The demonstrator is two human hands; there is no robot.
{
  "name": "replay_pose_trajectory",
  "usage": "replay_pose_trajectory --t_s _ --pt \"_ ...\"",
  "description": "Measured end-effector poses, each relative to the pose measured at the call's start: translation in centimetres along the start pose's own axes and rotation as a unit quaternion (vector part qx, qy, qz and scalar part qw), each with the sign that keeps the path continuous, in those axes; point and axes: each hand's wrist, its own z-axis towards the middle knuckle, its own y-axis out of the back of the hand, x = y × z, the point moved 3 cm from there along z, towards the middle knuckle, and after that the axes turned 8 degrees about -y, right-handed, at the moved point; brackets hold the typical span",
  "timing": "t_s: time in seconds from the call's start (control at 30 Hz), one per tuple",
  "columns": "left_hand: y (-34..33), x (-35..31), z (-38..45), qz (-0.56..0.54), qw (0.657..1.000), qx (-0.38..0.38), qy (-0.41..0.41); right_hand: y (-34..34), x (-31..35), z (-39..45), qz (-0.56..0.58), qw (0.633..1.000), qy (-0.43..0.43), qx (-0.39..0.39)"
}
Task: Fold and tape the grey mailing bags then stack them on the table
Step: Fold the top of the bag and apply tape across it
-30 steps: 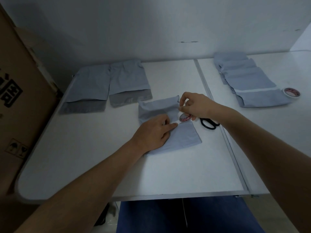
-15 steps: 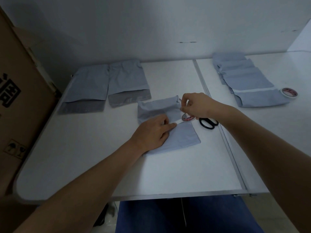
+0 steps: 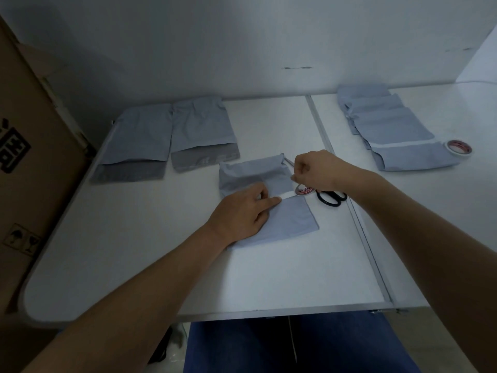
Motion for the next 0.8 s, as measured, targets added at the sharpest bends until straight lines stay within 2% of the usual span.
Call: replay_pose_trajectory --t_s 0.8 --pt "0.25 0.01 -0.16 -0.011 1.0 -0.005 -0.002 -0.41 -0.4 -0.41 -0.028 1.0 -0.01 0.002"
